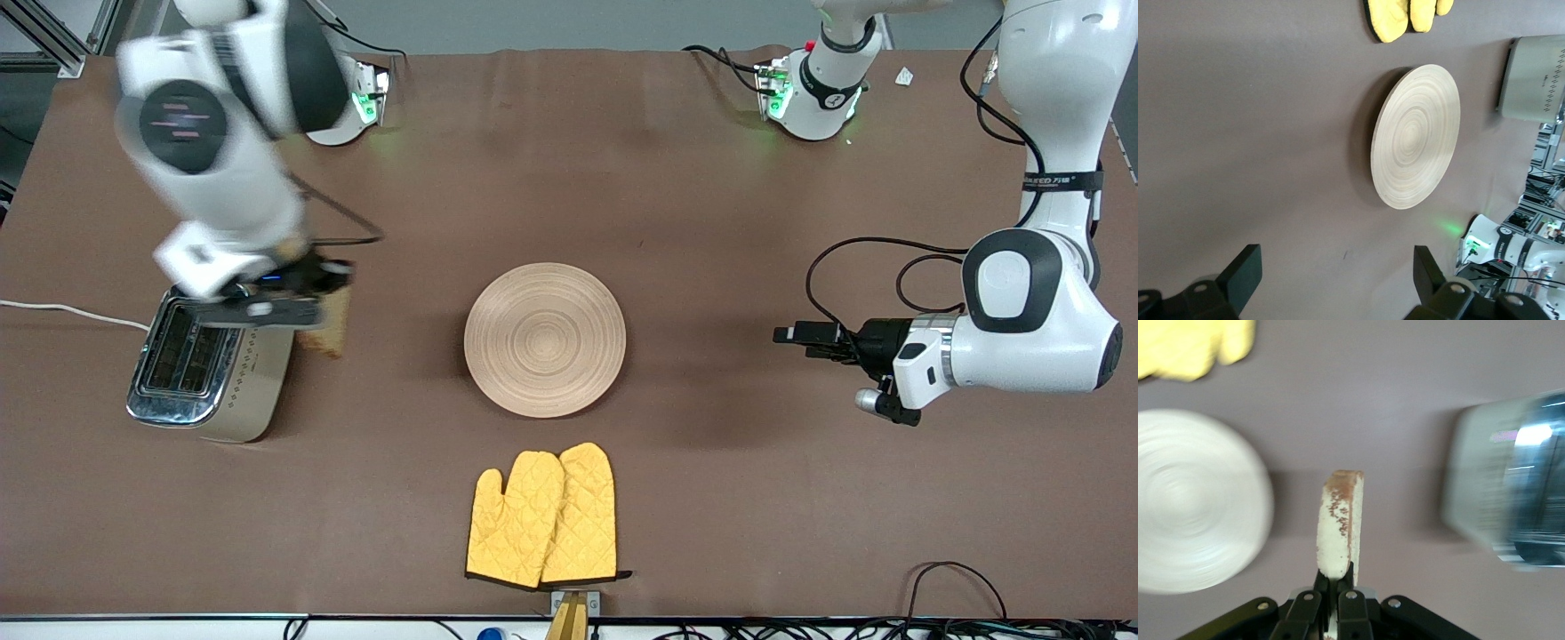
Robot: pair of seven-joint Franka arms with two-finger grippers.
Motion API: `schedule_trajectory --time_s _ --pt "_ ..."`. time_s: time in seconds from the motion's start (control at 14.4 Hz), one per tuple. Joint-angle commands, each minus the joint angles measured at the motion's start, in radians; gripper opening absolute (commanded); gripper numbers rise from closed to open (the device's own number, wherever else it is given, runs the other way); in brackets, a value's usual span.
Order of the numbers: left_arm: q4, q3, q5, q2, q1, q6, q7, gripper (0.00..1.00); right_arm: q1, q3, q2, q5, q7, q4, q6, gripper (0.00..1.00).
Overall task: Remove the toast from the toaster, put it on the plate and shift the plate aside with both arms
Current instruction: 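Lift the toast out and carry it over the wooden plate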
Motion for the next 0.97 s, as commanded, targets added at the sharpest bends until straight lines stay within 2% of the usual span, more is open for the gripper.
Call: schedule_trajectory --time_s 0.0,0.14,0.28,0.49,0.62,0.9 --pt "-0.012 -0.001 -0.056 0.009 0.002 0.010 0.021 1.00 0.006 -0.014 0.078 0.291 0.040 -0.106 0.229 0.00" --pt "-0.044 -0.001 -0.113 0.007 0.002 0.019 0.054 1.00 0.025 -0.014 0.081 0.567 0.031 -0.193 0.397 0.00" --pt "-0.084 -0.001 -0.148 0.004 0.005 0.024 0.084 1.00 0.083 -0.012 0.105 0.766 0.005 -0.216 0.535 0.00" --pt "-0.098 -0.001 -0.150 0.017 0.014 0.033 0.136 0.97 0.103 -0.014 0.177 1.034 -0.253 -0.223 0.588 0.00" --pt "-0.124 -0.001 -0.156 0.027 0.014 0.074 0.170 0.97 0.100 -0.014 0.212 1.108 -0.391 -0.245 0.591 0.00" --pt "-0.188 -0.001 -0.278 0.052 0.002 0.128 0.238 0.94 0.070 -0.017 0.269 1.112 -0.559 -0.269 0.591 0.00"
